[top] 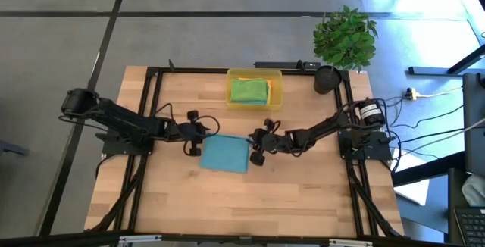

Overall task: Fold microfiber towels
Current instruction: Fold the blue microfiber cloth

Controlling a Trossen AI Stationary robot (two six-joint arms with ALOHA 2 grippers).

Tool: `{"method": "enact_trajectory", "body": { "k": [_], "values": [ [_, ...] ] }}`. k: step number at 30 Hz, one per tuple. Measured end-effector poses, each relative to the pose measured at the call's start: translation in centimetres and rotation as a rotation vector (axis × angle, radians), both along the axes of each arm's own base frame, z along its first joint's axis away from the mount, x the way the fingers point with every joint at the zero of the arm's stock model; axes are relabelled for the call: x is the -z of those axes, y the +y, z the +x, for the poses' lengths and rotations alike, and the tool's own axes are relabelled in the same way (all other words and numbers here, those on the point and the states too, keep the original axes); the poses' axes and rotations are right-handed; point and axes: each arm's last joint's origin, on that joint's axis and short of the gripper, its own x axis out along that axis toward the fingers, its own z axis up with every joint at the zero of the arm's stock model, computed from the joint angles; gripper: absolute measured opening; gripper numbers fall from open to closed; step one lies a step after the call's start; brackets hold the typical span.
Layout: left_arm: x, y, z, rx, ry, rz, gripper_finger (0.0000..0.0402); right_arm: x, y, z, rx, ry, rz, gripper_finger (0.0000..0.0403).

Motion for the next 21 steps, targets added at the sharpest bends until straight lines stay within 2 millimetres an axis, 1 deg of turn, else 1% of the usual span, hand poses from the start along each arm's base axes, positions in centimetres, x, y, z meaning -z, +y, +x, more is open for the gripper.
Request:
{"method": "enact_trajectory", "body": {
  "k": [3,6,8,11,15,21],
  "values": [
    [-0.5,0.1,0.0,-0.029,-0.017,0.027,0.0096,-0.3,-0.1,-0.1,0.0,0.007,-0.004,0.013],
    [-1.6,0.1,0.2,-0.039,-0.05,0.033,0.0105,-1.4,-0.1,-0.3,-0.001,-0.007,-0.002,0.0151],
    [-2.4,0.0,0.3,-0.035,-0.067,0.031,0.0107,-2.2,0.0,-0.5,-0.004,-0.015,-0.001,0.0158],
    [-3.4,-0.7,0.2,-0.002,-0.112,0.023,0.0108,-3.4,0.7,-0.6,-0.038,-0.054,0.001,0.0158],
    [-4.4,-2.6,0.1,0.129,-0.155,-0.026,0.0108,-4.0,2.5,-0.9,-0.138,-0.07,-0.01,0.0152],
    [-4.3,-6.4,-0.4,0.253,-0.182,-0.095,0.0108,-3.9,4.6,-1.4,-0.201,-0.061,-0.011,0.0151]
  ]
}}
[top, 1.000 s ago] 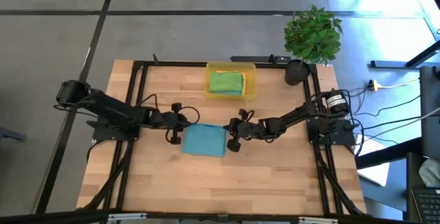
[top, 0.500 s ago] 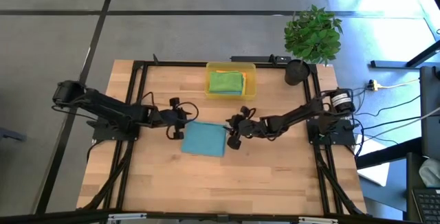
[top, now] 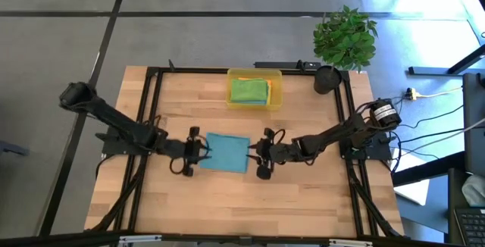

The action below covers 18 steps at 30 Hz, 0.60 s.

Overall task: Fold microfiber towels
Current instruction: Fold the blue microfiber cloth

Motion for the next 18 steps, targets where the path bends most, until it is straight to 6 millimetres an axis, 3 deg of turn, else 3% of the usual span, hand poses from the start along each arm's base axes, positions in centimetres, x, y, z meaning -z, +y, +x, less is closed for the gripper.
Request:
{"method": "enact_trajectory", "body": {
  "k": [8,18],
  "values": [
    [1.5,-4.1,1.3,0.081,-0.053,-0.017,0.0108,0.0,0.4,-0.1,-0.011,0.0,-0.001,0.0151],
    [3.0,-8.0,9.2,0.103,0.155,0.136,0.0149,0.0,-0.6,0.1,0.032,-0.001,-0.022,0.0151]
  ]
}}
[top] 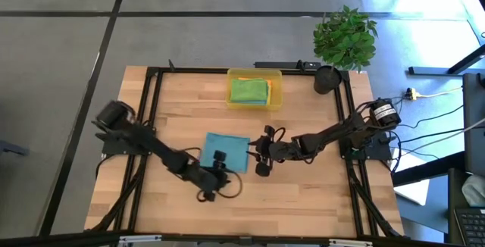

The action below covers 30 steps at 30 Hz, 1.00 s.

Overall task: Fold microfiber towels
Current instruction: Fold the blue microfiber cloth

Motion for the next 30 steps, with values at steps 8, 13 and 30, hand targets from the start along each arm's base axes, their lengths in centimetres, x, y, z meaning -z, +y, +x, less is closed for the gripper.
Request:
{"method": "enact_trajectory", "body": {
  "k": [8,13,30],
  "values": [
    [1.4,-0.1,5.3,-0.137,0.071,0.04,0.0206,-0.7,0.0,-0.2,0.014,-0.012,-0.039,0.0151],
    [2.6,0.1,6.8,-0.188,0.14,0.084,0.0207,-0.6,0.0,-0.3,0.018,0.001,-0.039,0.0151],
    [3.7,0.9,7.3,-0.288,0.174,0.129,0.0089,-0.4,0.0,-0.4,0.025,0.022,-0.046,0.0151]
  ]
}}
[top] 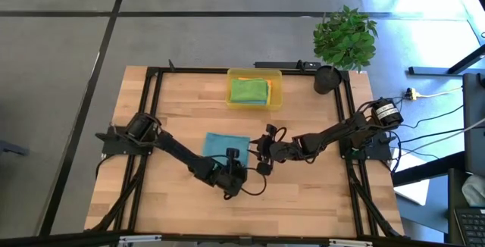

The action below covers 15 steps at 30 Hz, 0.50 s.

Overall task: Fold microfiber towels
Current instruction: Fold the blue microfiber cloth

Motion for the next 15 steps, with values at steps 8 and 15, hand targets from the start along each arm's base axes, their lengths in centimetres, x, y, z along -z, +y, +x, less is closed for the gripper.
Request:
{"method": "enact_trajectory", "body": {
  "k": [8,15],
  "values": [
    [0.2,-0.6,-0.4,0.097,0.046,0.085,0.0003,0.0,1.2,-0.3,-0.112,0.038,-0.13,0.0152],
    [0.3,-4.0,-2.2,0.43,0.172,0.237,0.0,0.3,3.2,-1.1,-0.205,0.073,-0.185,0.0152]
  ]
}}
